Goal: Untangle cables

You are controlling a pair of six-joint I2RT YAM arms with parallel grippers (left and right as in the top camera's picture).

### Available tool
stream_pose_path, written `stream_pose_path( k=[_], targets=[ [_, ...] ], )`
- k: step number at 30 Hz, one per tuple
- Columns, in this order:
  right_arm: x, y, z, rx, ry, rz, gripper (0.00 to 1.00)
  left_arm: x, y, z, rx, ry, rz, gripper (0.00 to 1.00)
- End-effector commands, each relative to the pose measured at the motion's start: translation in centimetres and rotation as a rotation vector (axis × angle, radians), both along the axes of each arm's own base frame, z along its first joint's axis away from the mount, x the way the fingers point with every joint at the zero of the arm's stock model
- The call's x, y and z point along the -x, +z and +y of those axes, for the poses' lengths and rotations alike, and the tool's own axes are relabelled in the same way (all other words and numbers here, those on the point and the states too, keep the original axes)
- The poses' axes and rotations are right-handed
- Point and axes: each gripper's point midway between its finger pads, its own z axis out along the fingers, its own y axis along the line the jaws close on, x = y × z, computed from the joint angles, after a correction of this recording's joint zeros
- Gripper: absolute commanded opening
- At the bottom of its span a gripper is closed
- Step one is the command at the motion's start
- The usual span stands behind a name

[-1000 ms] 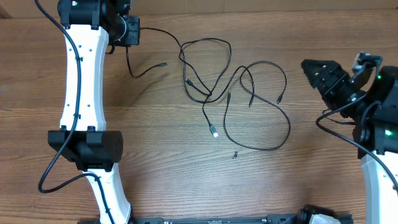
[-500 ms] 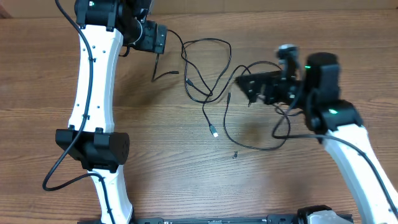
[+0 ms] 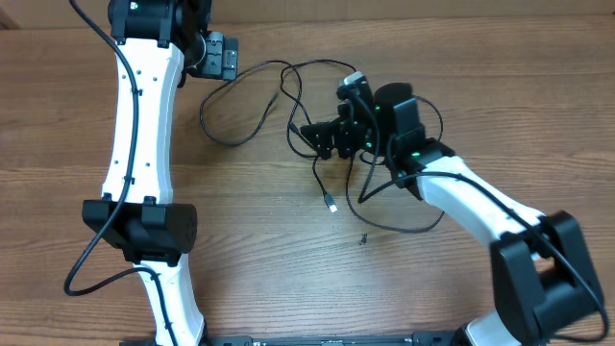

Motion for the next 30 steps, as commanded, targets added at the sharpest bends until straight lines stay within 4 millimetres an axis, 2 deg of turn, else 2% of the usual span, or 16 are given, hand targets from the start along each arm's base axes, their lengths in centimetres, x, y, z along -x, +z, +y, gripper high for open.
stream_pose_path(
  k=[1,5,10,15,19,22,26,27,28,29,30],
  targets=[
    [-1.7,-1.6,0.2,0.049,-0.023,-0.051,1.0,0.1,1.1,0.6,-0.011,0.026,-0.032,1.0],
    [-2.4,-2.9,0.2,0.057,-0.037,-0.052,0.95,0.1,1.1,0.5,-0.008,0.025,-0.032,0.99],
    [-2.5,-3.4,0.4,0.056,-0.034,-0.053,0.82,0.1,1.1,0.5,-0.008,0.025,-0.032,1.0],
    [-2.2,-3.6,1.3,0.054,-0.016,-0.059,0.8,0.1,1.1,0.5,-0.008,0.025,-0.032,1.0],
    [-2.0,-5.0,2.4,0.055,0.004,-0.056,0.79,0.1,1.1,0.5,-0.008,0.025,-0.032,0.99],
    [-1.9,-5.7,2.7,0.057,0.01,-0.051,0.72,0.1,1.1,0.5,-0.008,0.025,-0.032,1.0],
    [-2.0,-5.6,2.8,0.054,0.01,-0.059,0.46,0.1,1.1,0.5,-0.008,0.025,-0.032,1.0],
    [-2.1,-5.6,2.8,0.053,0.009,-0.059,0.26,0.1,1.1,0.5,-0.008,0.025,-0.032,1.0],
    [-2.1,-5.6,2.8,0.052,0.009,-0.058,0.13,0.1,1.1,0.5,-0.008,0.025,-0.032,1.0],
    [-2.1,-5.5,2.8,0.034,-0.005,-0.041,0.06,0.1,1.1,0.5,-0.008,0.025,-0.032,1.0],
    [-2.0,-5.1,2.9,0.015,-0.006,-0.031,0.05,0.1,1.1,0.5,-0.008,0.025,-0.032,1.0]
  ],
)
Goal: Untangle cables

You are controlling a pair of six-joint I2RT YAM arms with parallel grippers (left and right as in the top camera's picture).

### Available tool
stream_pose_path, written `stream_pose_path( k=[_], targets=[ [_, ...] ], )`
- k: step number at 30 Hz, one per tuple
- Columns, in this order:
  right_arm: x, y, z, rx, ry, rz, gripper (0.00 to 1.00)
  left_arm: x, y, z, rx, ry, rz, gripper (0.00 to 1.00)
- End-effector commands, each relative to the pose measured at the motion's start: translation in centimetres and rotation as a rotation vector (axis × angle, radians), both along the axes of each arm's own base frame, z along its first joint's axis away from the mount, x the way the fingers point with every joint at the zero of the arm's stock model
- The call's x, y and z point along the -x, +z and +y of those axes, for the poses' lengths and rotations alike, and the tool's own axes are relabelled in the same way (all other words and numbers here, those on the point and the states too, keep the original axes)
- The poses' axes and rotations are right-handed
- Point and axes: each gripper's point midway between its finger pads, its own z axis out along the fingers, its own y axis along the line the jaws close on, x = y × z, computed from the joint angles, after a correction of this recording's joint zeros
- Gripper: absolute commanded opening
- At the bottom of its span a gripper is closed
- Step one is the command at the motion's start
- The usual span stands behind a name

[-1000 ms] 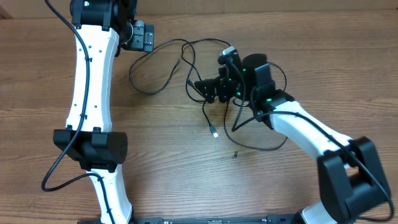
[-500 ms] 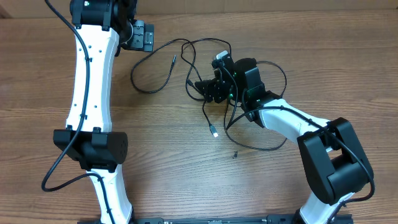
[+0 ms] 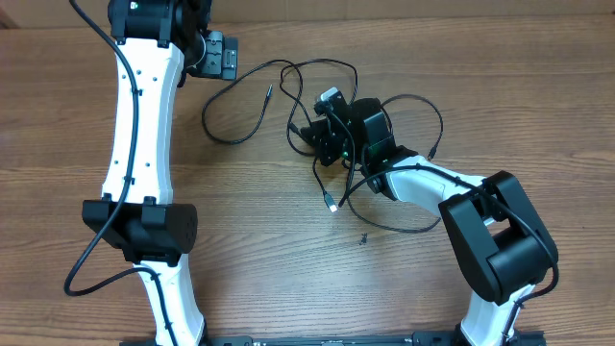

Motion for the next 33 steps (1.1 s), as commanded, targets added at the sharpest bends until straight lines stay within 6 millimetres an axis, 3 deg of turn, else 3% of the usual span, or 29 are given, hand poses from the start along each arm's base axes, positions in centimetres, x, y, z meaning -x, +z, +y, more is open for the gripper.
stream_pose_path(
  k=[1,2,5,12,15,16,23,29,33],
  targets=[
    [-0.2,1.9,0.7,-0.061,0.009,-0.002,0.04,0.2,1.1,0.5,-0.005,0.023,-0.03,1.0],
    [0.0,2.4,1.0,-0.074,0.026,-0.004,0.04,0.2,1.1,0.5,-0.005,0.023,-0.03,1.0],
    [0.8,6.7,1.5,-0.155,0.056,-0.028,0.04,0.2,1.1,0.5,-0.005,0.023,-0.03,1.0],
    [3.2,18.9,-0.5,-0.234,0.026,-0.217,0.04,0.2,1.1,0.5,-0.005,0.023,-0.03,1.0],
    [4.9,24.5,-2.0,-0.266,-0.004,-0.31,0.04,0.2,1.1,0.5,-0.005,0.023,-0.03,0.99],
    [5.9,27.1,-2.7,-0.288,-0.009,-0.355,0.04,0.2,1.1,0.5,-0.005,0.023,-0.03,1.0],
    [11.8,38.7,-6.0,-0.411,-0.012,-0.596,0.04,0.2,1.1,0.5,-0.005,0.023,-0.03,1.0],
    [13.2,43.9,-9.0,-0.461,-0.124,-0.731,0.04,0.2,1.1,0.5,-0.005,0.023,-0.03,0.99],
    [14.1,46.6,-9.6,-0.499,-0.129,-0.794,0.04,0.2,1.1,0.5,-0.005,0.023,-0.03,1.0]
  ],
)
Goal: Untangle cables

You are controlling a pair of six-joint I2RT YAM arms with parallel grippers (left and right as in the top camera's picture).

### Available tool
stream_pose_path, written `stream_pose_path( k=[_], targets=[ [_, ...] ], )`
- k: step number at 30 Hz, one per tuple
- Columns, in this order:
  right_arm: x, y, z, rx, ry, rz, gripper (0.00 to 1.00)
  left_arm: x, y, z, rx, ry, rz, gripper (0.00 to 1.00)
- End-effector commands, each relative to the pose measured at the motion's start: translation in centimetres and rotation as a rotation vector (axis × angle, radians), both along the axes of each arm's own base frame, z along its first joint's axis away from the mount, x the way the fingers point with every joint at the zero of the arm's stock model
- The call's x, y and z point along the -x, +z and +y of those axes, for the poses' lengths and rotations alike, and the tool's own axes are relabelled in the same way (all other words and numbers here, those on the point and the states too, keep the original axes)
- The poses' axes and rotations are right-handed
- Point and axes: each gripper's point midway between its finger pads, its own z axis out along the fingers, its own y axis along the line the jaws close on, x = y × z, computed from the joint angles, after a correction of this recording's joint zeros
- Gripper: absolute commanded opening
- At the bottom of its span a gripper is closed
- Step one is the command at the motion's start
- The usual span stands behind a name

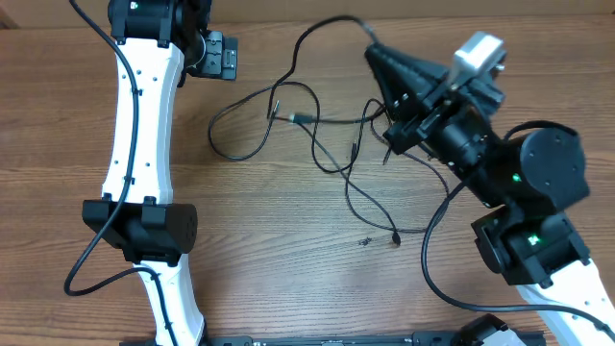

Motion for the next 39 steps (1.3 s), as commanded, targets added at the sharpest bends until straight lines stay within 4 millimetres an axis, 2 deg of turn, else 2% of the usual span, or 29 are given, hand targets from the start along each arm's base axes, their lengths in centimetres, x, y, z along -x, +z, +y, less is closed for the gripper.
stream_pose_path(
  k=[1,5,9,11,14,20,21,23,24,25,26,28,31,37,39],
  targets=[
    [0.8,3.6,-1.5,-0.058,-0.053,-0.071,0.04,0.2,1.1,0.4,-0.002,0.021,-0.03,0.99],
    [0.0,4.3,-3.0,-0.075,-0.157,-0.088,0.04,0.2,1.1,0.4,-0.003,0.022,-0.03,1.0],
    [-2.1,3.5,-6.5,-0.075,-0.399,-0.052,0.04,0.2,1.1,0.4,-0.002,0.022,-0.03,1.0],
    [-3.7,2.5,-10.9,-0.079,-0.642,-0.002,0.04,0.2,1.1,0.4,-0.002,0.022,-0.03,1.0],
    [-4.2,1.8,-15.6,-0.108,-0.863,0.04,0.04,0.2,1.1,0.4,-0.002,0.022,-0.03,1.0],
    [-4.2,0.1,-23.5,-0.079,-1.17,0.097,0.04,0.2,1.1,0.4,-0.002,0.022,-0.03,1.0],
    [-4.1,-0.3,-25.5,-0.069,-1.237,0.113,0.04,0.2,1.1,0.4,-0.002,0.022,-0.03,0.99],
    [-3.7,-0.8,-27.9,-0.062,-1.317,0.13,0.04,0.2,1.1,0.4,-0.003,0.022,-0.03,0.99],
    [-2.9,-1.1,-30.4,-0.064,-1.405,0.141,0.04,0.2,1.1,0.4,-0.002,0.022,-0.03,1.0],
    [-2.4,-1.2,-31.8,-0.067,-1.453,0.144,0.04,0.2,1.1,0.4,-0.002,0.022,-0.03,1.0],
    [-1.2,-1.4,-34.7,-0.064,-1.555,0.156,0.04,0.2,1.1,0.4,-0.002,0.022,-0.03,1.0],
    [0.1,-1.8,-37.5,-0.048,-1.65,0.173,0.04,0.2,1.1,0.4,-0.002,0.022,-0.03,1.0],
    [1.5,-2.5,-40.6,-0.03,-1.736,0.201,0.04,0.2,1.1,0.4,-0.002,0.021,-0.03,1.0],
    [2.6,-3.6,-45.6,0.052,-1.856,0.235,0.04,0.2,1.1,0.4,-0.003,0.022,-0.03,0.99],
    [2.8,-4.9,-47.5,0.043,-1.892,0.278,0.04,0.2,1.1,0.4,-0.002,0.022,-0.03,1.0]
  ],
)
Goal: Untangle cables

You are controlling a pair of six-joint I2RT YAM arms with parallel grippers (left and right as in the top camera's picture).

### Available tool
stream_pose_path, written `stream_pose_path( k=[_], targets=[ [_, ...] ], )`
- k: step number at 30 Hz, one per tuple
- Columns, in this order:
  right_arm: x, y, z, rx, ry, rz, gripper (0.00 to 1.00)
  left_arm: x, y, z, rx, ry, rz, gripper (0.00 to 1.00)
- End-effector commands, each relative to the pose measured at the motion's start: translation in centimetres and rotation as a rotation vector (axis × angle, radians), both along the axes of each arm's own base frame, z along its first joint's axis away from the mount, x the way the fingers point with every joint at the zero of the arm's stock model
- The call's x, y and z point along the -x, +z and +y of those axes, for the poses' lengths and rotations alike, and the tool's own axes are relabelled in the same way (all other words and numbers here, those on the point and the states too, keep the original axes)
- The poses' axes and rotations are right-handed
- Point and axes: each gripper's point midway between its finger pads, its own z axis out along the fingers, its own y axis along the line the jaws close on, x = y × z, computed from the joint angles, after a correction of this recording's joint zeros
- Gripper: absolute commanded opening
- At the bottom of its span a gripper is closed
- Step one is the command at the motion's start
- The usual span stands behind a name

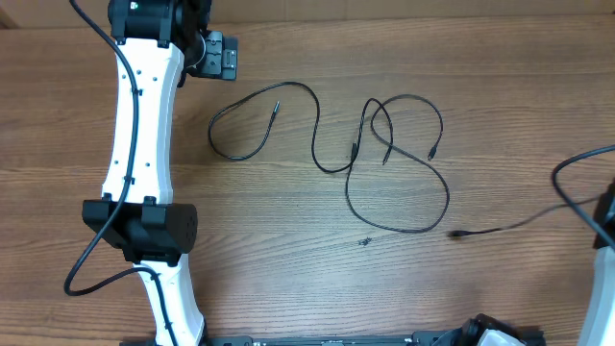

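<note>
Black cables lie at mid-table. One runs from a loop at the left to a crossing of loops, with a big loop below. A separate black cable lies at the right, its plug toward the tangle and its other end leaving the frame at the right edge. My left gripper hangs at the top left, apart from the cables, its jaws not readable. Only a sliver of my right arm shows; its gripper is out of view.
The white left arm stretches from the front edge up the left side of the wooden table. A tiny dark speck lies below the big loop.
My right arm was over the table's right half with cable strands lifted at its gripper. Now it is at the right edge, and one cable lies apart at the right.
My right gripper was first down in the tangle at mid-table, then slightly further left in it. Later it was raised to the right with strands hanging from it. Now the arm is nearly out of frame and the cables lie spread flatter, one separated.
</note>
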Motion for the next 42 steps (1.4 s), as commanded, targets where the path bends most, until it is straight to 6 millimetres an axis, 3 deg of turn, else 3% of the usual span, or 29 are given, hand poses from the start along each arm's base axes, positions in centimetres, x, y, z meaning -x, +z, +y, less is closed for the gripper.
stream_pose_path(
  k=[1,9,18,19,20,22,26,29,31,34,37,38,42],
  targets=[
    [-0.2,-0.8,-2.3,-0.024,-0.02,0.025,0.04,0.2,1.1,0.4,-0.002,0.022,-0.03,0.99],
    [-3.9,-9.5,-5.4,-0.217,-0.025,0.152,0.04,0.2,1.1,0.4,-0.002,0.021,-0.03,1.0],
    [-5.6,-19.1,-7.6,-0.401,-0.085,0.307,0.05,0.2,1.1,0.4,-0.002,0.022,-0.03,0.99],
    [-5.6,-19.7,-7.6,-0.42,-0.09,0.308,0.1,0.2,1.1,0.4,-0.002,0.022,-0.03,1.0],
    [-5.5,-20.5,-7.6,-0.451,-0.101,0.3,0.24,0.2,1.1,0.4,-0.002,0.022,-0.03,0.99],
    [-5.2,-21.2,-7.5,-0.485,-0.115,0.288,0.4,0.2,1.1,0.4,-0.003,0.022,-0.03,1.0],
    [-4.9,-21.9,-7.2,-0.536,-0.133,0.252,0.56,0.2,1.1,0.4,-0.002,0.022,-0.03,1.0],
    [-5.2,-22.3,-6.8,-0.558,-0.104,0.255,0.62,0.2,1.1,0.4,-0.002,0.022,-0.03,1.0],
    [-6.1,-22.8,-6.2,-0.589,-0.04,0.257,0.62,0.2,1.1,0.4,-0.003,0.022,-0.03,1.0],
    [-9.0,-23.9,-3.3,-0.687,0.193,0.264,0.62,0.2,1.1,0.4,-0.003,0.022,-0.03,0.99],
    [-12.4,-24.1,1.4,-0.775,0.53,0.265,0.62,0.2,1.1,0.4,-0.002,0.022,-0.03,1.0],
    [-13.8,-23.6,4.5,-0.812,0.729,0.256,0.63,0.2,1.1,0.4,-0.002,0.021,-0.03,0.99],
    [-15.2,-22.6,10.3,-0.886,1.007,0.243,0.63,0.2,1.1,0.4,-0.002,0.021,-0.03,1.0]
  ],
)
